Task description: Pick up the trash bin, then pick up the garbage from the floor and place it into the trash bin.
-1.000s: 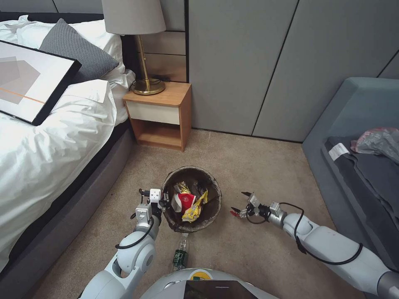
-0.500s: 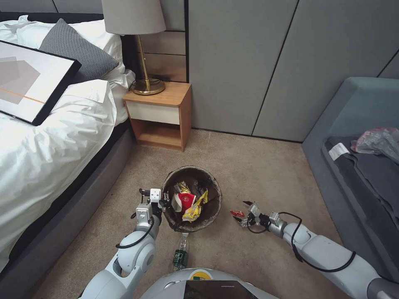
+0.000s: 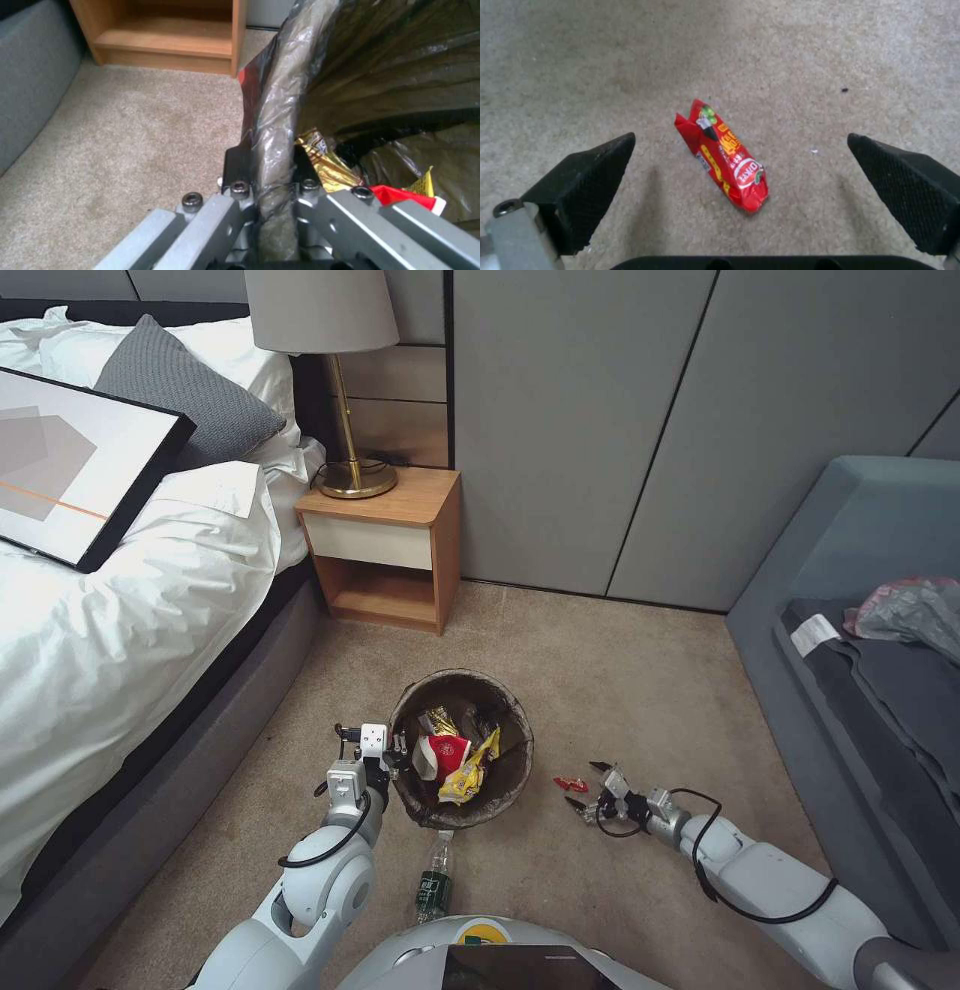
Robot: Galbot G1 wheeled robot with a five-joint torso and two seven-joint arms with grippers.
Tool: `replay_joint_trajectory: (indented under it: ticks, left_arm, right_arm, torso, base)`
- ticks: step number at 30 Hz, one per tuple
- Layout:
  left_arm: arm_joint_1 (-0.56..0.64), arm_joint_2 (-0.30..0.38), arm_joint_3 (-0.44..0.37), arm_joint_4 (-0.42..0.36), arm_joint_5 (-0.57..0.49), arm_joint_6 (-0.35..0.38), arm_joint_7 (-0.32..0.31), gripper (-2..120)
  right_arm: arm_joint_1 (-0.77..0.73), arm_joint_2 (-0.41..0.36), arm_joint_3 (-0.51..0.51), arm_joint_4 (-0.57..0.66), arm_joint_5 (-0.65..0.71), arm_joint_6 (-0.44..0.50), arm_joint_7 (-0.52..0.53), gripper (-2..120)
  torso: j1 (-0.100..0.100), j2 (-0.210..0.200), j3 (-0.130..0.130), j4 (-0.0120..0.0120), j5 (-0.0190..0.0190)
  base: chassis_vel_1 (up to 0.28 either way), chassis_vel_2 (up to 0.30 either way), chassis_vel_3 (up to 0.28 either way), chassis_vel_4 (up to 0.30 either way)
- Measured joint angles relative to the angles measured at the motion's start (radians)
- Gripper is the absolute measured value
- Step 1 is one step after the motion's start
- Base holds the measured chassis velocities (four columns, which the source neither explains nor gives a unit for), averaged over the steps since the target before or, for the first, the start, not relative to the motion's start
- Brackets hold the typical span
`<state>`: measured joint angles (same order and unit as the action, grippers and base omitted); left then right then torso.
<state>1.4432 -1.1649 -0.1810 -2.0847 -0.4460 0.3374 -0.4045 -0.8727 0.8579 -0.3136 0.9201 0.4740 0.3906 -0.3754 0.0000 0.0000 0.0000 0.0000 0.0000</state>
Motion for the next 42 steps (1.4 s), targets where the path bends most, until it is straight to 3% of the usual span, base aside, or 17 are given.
replay_joint_trajectory:
  ticks: [17, 42]
  left_arm:
    - [-0.001, 0.0, -0.001, -0.001, -0.002, 0.0, 0.0, 0]
    - [-0.012, -0.002, 0.001, 0.005, -0.004, 0.0, -0.001, 0]
  right_arm:
    - [0.033, 0.055, 0.004, -0.117, -0.049, 0.035, -0.004, 100]
    - [0.037, 0.09, 0.011, -0.145, -0.08, 0.048, 0.008, 98]
  torso:
    - [0.0, 0.0, 0.0, 0.0, -0.0001]
    - [0.0, 0.0, 0.0, -0.0001, -0.0003]
  base:
    - [0.0, 0.0, 0.0, 0.0]
    - [0.0, 0.0, 0.0, 0.0]
